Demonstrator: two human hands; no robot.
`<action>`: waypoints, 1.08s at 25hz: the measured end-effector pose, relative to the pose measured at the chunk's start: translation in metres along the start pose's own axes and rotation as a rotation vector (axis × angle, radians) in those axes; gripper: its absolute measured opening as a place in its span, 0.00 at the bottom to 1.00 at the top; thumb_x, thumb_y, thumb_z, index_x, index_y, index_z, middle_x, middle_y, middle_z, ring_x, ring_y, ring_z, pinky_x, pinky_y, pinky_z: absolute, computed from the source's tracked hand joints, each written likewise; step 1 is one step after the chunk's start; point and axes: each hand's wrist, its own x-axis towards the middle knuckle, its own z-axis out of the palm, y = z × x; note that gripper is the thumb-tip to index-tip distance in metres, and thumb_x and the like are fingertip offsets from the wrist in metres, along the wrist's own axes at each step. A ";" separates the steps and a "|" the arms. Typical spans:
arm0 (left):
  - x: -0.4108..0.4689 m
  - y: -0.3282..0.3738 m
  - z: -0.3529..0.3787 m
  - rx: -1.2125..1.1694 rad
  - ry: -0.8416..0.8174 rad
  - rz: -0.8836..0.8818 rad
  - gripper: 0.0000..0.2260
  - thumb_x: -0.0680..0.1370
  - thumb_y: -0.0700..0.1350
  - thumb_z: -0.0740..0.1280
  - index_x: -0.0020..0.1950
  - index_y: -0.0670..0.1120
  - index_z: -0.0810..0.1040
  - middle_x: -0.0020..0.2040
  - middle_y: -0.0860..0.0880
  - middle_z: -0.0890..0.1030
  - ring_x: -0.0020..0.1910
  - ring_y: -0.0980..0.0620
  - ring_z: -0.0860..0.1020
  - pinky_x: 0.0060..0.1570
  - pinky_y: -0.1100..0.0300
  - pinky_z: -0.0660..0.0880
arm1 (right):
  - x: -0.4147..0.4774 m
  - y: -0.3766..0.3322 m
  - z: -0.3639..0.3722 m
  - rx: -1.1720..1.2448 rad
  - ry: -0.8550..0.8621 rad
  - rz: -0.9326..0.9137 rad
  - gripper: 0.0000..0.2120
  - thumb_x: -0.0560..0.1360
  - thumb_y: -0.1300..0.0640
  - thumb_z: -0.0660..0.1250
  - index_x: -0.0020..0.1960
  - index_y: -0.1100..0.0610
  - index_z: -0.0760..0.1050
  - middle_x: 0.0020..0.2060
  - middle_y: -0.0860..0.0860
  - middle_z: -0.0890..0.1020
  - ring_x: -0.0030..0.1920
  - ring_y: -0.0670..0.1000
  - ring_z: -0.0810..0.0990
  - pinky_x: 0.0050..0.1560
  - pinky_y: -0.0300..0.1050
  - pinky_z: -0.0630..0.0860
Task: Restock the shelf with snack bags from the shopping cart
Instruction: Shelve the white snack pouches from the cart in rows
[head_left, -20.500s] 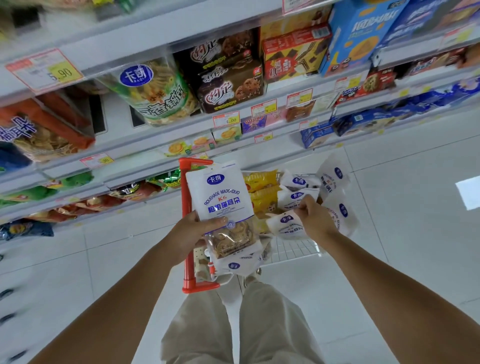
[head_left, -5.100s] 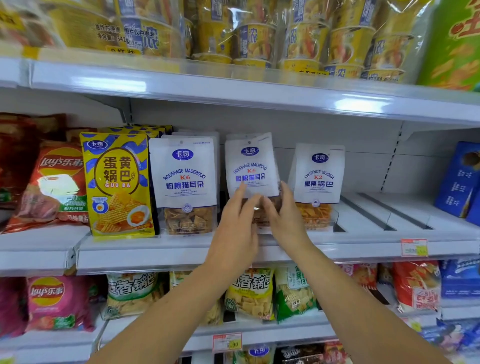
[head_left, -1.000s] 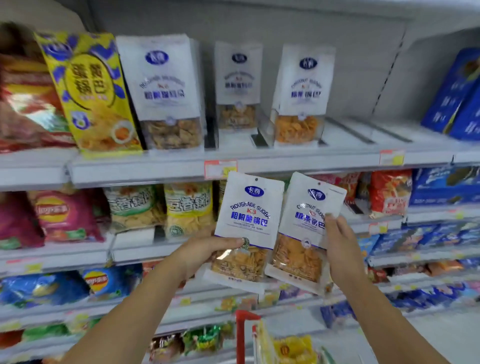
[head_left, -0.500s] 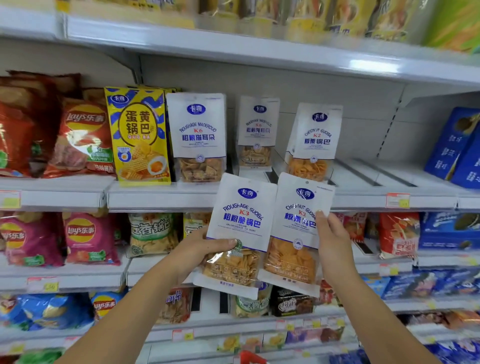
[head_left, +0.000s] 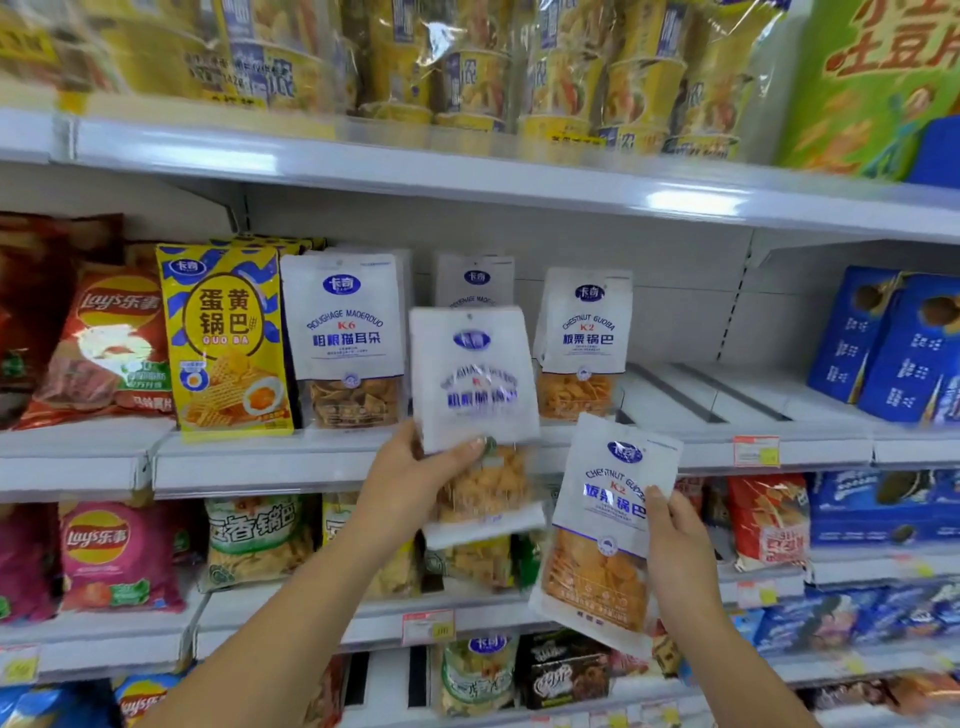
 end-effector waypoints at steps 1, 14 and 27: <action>0.013 0.012 0.006 0.026 0.063 0.057 0.18 0.72 0.50 0.75 0.59 0.53 0.75 0.50 0.56 0.84 0.47 0.57 0.83 0.42 0.65 0.78 | 0.003 -0.003 -0.002 0.003 0.013 -0.006 0.11 0.82 0.48 0.56 0.45 0.47 0.75 0.42 0.53 0.84 0.44 0.58 0.83 0.48 0.66 0.79; 0.144 0.033 0.040 0.428 0.173 0.182 0.38 0.72 0.36 0.75 0.75 0.48 0.58 0.66 0.47 0.74 0.64 0.48 0.75 0.59 0.56 0.73 | 0.043 -0.012 -0.019 0.090 0.023 -0.032 0.11 0.83 0.50 0.56 0.49 0.53 0.74 0.42 0.52 0.84 0.43 0.55 0.82 0.35 0.50 0.77; 0.136 0.011 0.037 0.478 0.244 0.282 0.51 0.74 0.32 0.71 0.78 0.55 0.35 0.72 0.47 0.69 0.66 0.49 0.73 0.53 0.60 0.71 | 0.076 -0.067 -0.020 0.036 0.069 -0.259 0.12 0.83 0.49 0.54 0.48 0.51 0.73 0.39 0.45 0.82 0.31 0.37 0.79 0.31 0.41 0.74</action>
